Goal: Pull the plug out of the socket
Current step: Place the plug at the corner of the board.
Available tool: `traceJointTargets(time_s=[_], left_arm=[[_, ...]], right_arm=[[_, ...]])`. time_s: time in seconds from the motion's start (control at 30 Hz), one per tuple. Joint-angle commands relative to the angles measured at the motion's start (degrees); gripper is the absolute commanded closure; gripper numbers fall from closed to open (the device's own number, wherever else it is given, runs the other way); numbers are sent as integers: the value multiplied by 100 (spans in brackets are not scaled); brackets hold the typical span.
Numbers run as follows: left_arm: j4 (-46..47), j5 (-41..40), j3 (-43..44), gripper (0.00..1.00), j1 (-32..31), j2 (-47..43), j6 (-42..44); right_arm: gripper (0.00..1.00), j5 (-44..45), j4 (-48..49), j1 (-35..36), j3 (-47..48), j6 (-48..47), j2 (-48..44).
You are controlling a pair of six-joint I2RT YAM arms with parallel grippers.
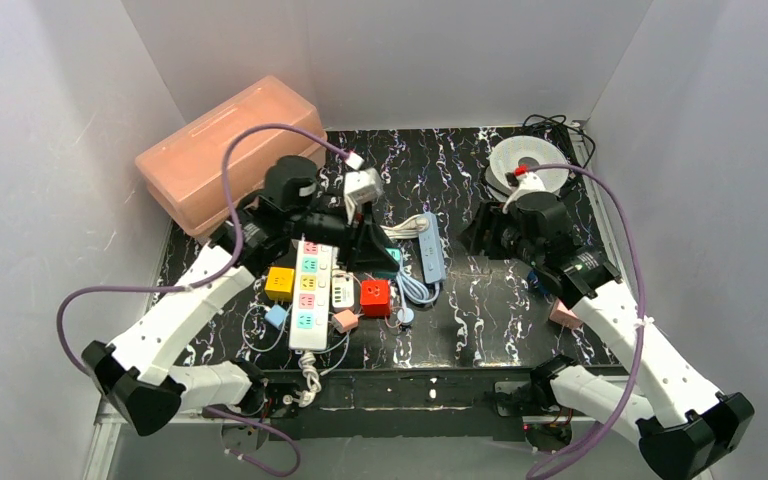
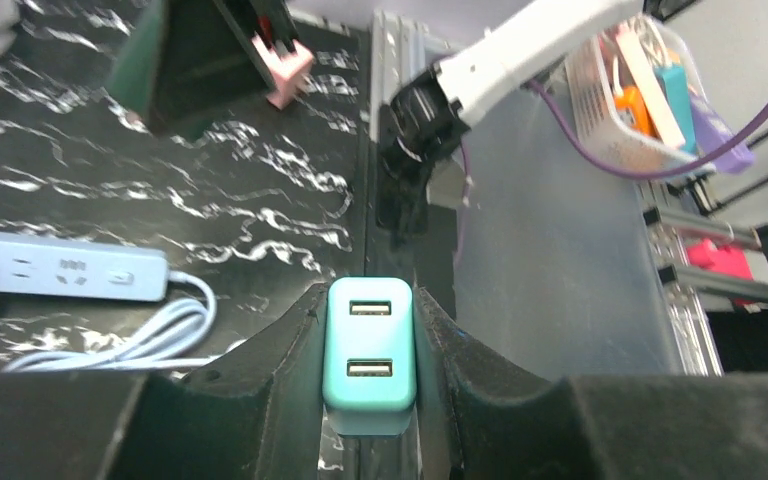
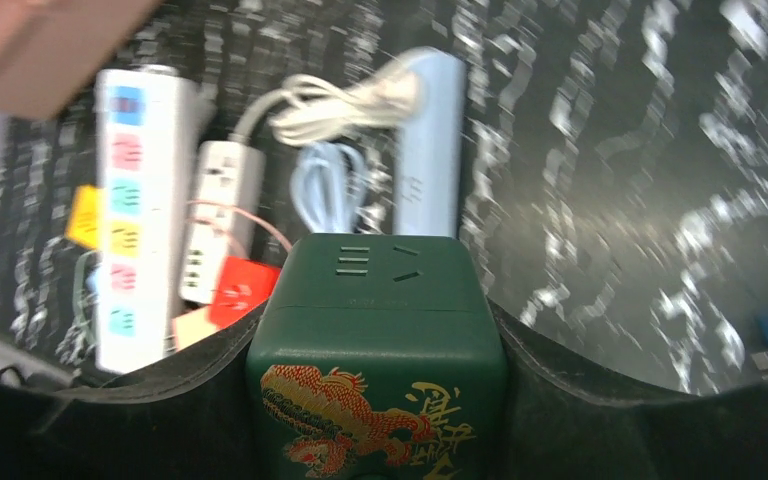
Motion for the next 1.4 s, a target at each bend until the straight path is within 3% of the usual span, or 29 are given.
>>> traceJointTargets(time_s=[0.0,0.2,0.47,0.67,0.7,1.0,1.37], left_arm=[[-339,501,-253,100,-408,225,795],[-758,332,-228,100,-1069,1018,1454],[-1188,-2,161,100,-1378,2153,2040],[-1757,-110,899,100,-1570,3169,2553],[-1843,-207,1173,100,-1720,3758,3025],[-738,-717,1145,100,-1827,4634,3007],[-34,-1224,1349,100,-2051,5459,3190]], right_arm=[[99,736,-1106,-490,-87,603,-49],[99,516,-1466,-1238,-187,815,-15],[99,457,-1930,-1921,-12,843,570],[99,715,-1681,-2188,-83,813,930],[99,557,-1332,-2477,-172,814,1352],[99,105,-939,-3111,74,771,2684],[99,25,-636,-3353,-147,855,2845]])
